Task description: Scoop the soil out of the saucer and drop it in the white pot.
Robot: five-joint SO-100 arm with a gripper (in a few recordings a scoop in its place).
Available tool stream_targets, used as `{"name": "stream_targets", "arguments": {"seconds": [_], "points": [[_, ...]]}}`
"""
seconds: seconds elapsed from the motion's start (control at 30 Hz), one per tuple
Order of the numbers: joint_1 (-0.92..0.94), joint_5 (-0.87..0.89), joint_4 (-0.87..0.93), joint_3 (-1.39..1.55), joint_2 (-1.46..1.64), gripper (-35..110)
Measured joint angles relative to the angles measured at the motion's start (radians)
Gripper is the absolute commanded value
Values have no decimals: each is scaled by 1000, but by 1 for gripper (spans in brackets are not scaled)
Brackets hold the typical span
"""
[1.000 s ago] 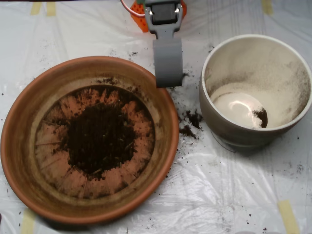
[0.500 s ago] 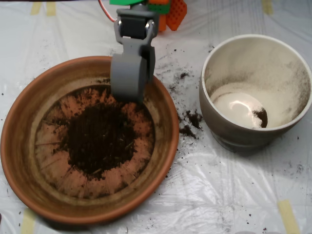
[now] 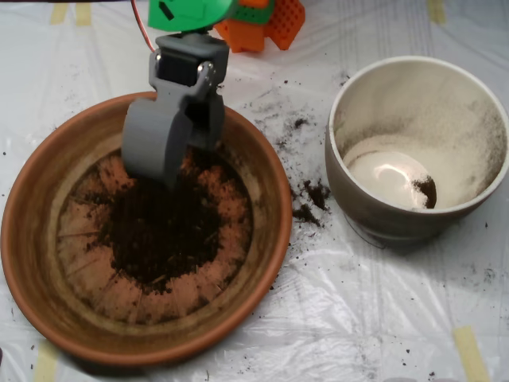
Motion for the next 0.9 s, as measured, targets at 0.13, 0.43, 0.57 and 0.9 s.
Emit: {"name": "stream_targets", "arguments": {"seconds": [0.13, 0.43, 0.57, 0.9], "points": [[35, 0, -2, -40, -106, 42], [120, 15, 72, -360, -572, 44], [143, 23, 92, -456, -704, 45], [132, 12, 213, -713, -959, 37]]}}
